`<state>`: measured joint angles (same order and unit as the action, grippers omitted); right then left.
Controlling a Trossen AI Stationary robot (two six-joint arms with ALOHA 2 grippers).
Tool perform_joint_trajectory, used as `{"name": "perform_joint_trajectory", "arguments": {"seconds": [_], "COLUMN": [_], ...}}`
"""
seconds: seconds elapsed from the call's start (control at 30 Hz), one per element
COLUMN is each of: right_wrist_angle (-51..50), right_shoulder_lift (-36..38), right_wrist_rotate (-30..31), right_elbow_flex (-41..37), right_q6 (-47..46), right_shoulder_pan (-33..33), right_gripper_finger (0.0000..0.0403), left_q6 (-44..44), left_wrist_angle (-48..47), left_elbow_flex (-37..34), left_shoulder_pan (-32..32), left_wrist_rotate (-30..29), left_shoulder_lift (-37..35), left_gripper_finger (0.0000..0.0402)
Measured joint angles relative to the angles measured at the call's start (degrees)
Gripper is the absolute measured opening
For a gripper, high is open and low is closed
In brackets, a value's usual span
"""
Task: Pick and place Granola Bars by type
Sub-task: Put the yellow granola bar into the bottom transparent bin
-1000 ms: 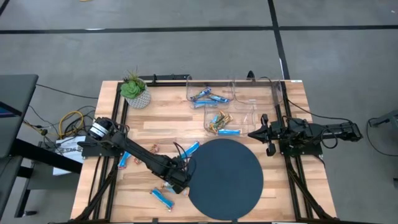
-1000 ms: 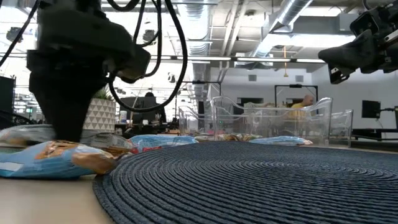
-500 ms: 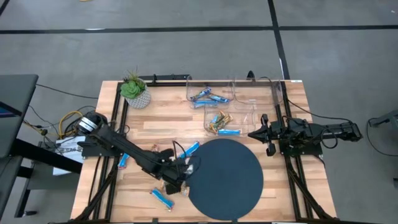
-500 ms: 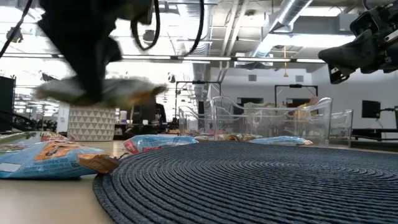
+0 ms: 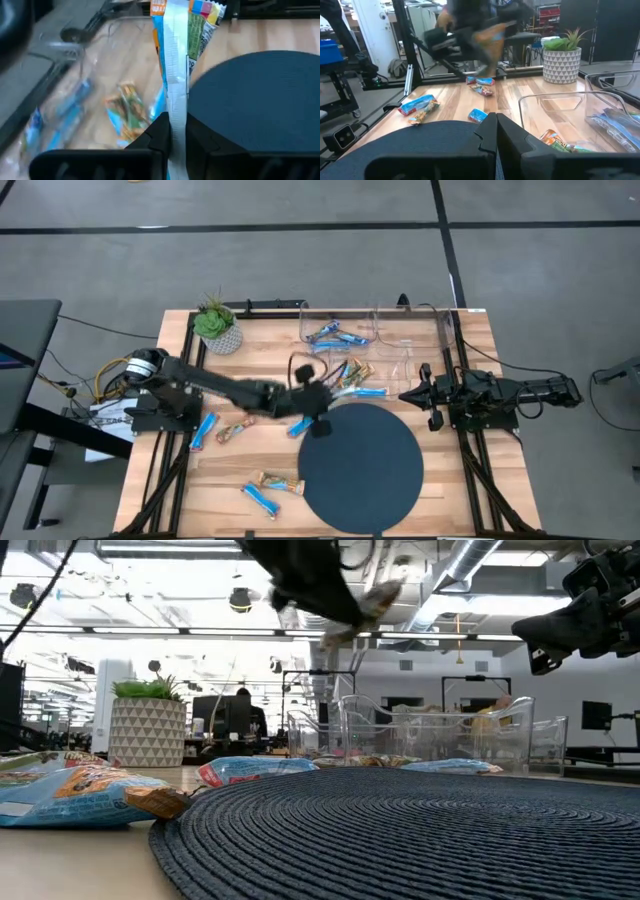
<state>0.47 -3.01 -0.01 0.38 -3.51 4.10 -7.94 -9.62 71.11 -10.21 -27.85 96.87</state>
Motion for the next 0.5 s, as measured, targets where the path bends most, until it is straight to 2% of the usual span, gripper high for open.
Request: {"name": "perform_joint_trajectory", "arguments": {"seconds": [0.2,0.33,0.5], "right_wrist_angle": [0.01,0.19,0.15], "right_shoulder_lift": [-0.02,-0.23,-0.46], "right_wrist_rotate": [-0.02,-0.04,0.02], "right_elbow_flex": [0.00,0.00,0.00], "right_q6": [0.02,0.02,0.02], "right_shoulder_pan": [0.00,0.00,0.00], "right_gripper_finger": [0.0000,0.0000,0.0000], "left_q6": [13.45,21.81,27.28], "left_wrist_angle": [12.04,14.22,15.30], "left_elbow_flex": [-0.02,-0.08,1.99], "left_shoulder_pan": [8.09,11.09,13.62], "left_wrist_rotate": [8.41,14.11,16.21], "left_shoulder_lift": [3.87,6.25,9.20], "left_gripper_finger": [0.0036,0.0028,0.0026]}}
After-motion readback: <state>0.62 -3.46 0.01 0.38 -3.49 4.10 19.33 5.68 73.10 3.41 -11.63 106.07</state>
